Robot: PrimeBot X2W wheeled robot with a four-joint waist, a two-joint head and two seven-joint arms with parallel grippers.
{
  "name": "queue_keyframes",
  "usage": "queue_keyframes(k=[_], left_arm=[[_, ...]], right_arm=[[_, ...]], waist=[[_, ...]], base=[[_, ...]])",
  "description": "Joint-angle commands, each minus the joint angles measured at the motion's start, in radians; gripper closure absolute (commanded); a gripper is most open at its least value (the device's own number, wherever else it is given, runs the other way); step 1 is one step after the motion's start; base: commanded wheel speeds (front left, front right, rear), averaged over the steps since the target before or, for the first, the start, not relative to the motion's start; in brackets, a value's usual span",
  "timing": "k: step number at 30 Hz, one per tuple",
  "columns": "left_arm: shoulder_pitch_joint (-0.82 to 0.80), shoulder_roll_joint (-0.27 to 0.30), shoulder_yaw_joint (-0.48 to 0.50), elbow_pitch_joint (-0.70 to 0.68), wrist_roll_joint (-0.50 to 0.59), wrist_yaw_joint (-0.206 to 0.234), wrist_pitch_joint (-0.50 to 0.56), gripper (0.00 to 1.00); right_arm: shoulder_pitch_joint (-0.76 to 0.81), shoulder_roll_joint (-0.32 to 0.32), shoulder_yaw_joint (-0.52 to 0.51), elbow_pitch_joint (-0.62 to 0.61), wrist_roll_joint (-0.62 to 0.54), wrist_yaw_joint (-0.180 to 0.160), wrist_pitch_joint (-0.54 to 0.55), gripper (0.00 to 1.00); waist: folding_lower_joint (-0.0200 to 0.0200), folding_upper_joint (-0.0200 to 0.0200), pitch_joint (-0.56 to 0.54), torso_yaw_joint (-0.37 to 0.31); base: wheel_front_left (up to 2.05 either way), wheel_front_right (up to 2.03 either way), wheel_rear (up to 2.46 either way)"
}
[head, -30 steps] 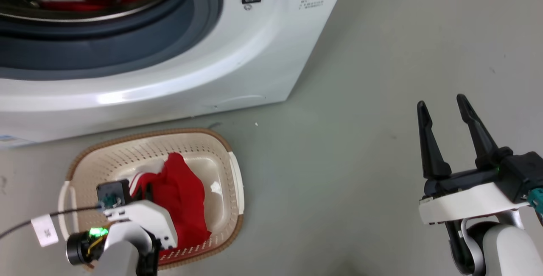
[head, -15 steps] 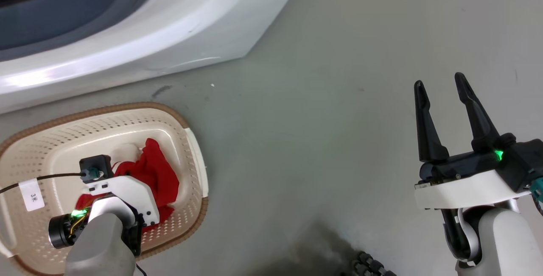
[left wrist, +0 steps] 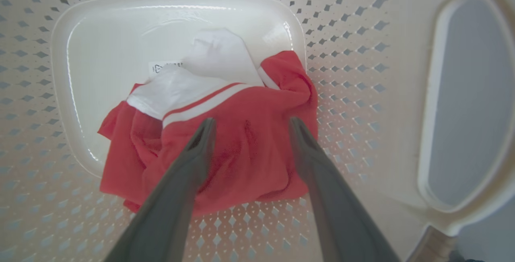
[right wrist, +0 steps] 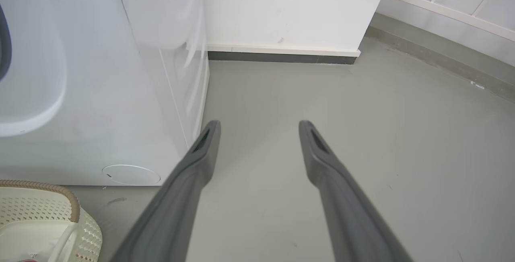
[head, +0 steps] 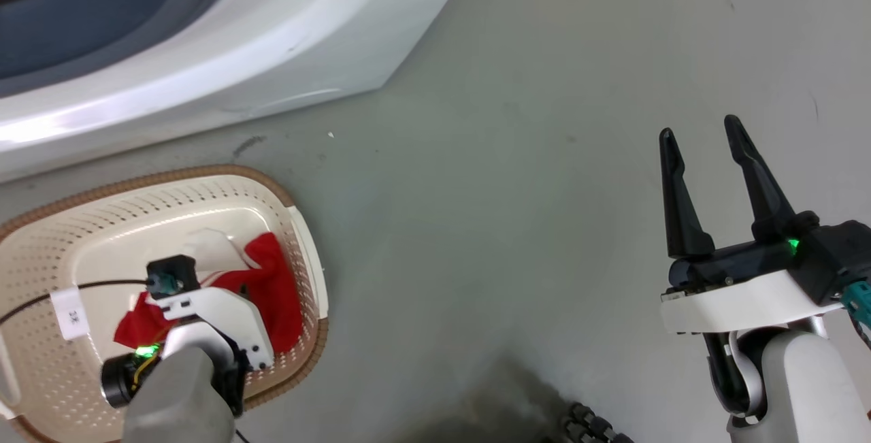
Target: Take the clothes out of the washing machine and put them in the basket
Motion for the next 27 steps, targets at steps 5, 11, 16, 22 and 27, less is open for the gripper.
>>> queue_keyframes(k=[5,11,16,22,27], left_arm=[[0.059,-0.034,0.008,0.012,-0.026,-0.029,-0.061,0.00],[0.123,-0.070,0.004,-0.002,-0.031,-0.046,-0.127,0.00],[0.180,-0.090,0.015,-0.115,-0.020,-0.036,-0.139,0.00],[0.294,-0.109,0.041,-0.344,0.027,-0.015,-0.138,0.00],[0.384,-0.122,0.064,-0.541,0.075,0.007,-0.138,0.00]], right_arm=[[0.000,0.000,0.011,0.024,-0.012,-0.001,0.003,0.00],[0.038,0.000,0.015,0.044,-0.026,-0.001,0.023,0.00],[0.078,0.000,0.001,0.040,-0.042,-0.001,0.045,0.00],[0.123,0.000,-0.014,0.025,-0.059,-0.001,0.070,0.00],[0.150,0.000,-0.019,0.006,-0.068,-0.001,0.089,0.00]], waist=[[-0.0001,0.0000,-0.130,0.054],[-0.0001,0.0000,-0.275,0.124],[-0.0001,0.0000,-0.365,0.187],[-0.0001,0.0000,-0.430,0.246],[-0.0001,0.0000,-0.459,0.280]], base=[[0.00,0.00,0.00],[0.00,0.00,0.00],[0.00,0.00,0.00],[0.00,0.00,0.00],[0.00,0.00,0.00]])
